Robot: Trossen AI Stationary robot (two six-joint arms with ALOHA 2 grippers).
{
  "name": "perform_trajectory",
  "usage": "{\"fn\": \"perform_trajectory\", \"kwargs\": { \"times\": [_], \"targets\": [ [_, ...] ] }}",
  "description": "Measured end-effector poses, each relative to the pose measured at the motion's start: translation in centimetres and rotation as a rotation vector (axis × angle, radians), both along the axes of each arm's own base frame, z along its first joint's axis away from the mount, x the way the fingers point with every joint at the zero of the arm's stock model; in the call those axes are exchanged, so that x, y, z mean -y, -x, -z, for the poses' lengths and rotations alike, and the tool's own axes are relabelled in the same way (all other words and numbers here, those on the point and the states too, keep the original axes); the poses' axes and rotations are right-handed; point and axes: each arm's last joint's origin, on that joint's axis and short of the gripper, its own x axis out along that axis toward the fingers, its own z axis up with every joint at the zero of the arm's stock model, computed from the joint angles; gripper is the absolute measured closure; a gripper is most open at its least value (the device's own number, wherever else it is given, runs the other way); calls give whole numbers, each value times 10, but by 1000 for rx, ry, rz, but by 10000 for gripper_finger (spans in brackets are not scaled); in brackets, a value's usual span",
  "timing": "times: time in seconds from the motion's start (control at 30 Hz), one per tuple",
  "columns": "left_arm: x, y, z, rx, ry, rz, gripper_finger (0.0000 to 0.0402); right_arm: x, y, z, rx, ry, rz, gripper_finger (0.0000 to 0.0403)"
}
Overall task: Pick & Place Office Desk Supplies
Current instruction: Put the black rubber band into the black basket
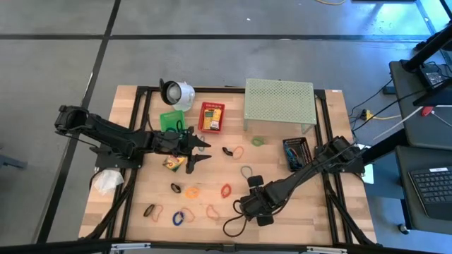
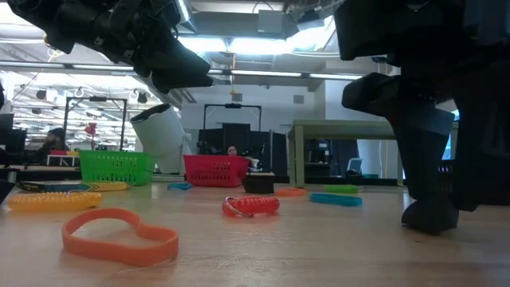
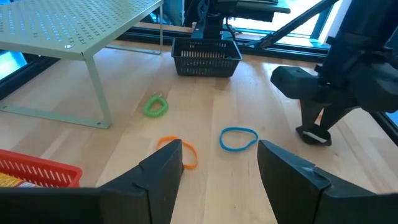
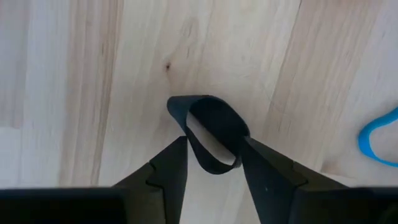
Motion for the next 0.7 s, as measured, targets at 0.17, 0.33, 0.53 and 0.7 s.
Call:
{"fn": "perform_trajectory", "kwargs": {
  "times": [0.17,0.33,0.53,0.7],
  "targets": [
    [0,0,0,0,0,0,199,-1,-1,1,5,-8,-3,233],
    [0,0,0,0,1,0,199,-3,-4,15,-25,-15,-9,219],
    [0,0,0,-1,0,1,199,-3,-4,18,-24,-9,-6,228],
    [0,0,0,0,1,1,199,-3,-5,18,-19,-5,-3,274]
  ]
}}
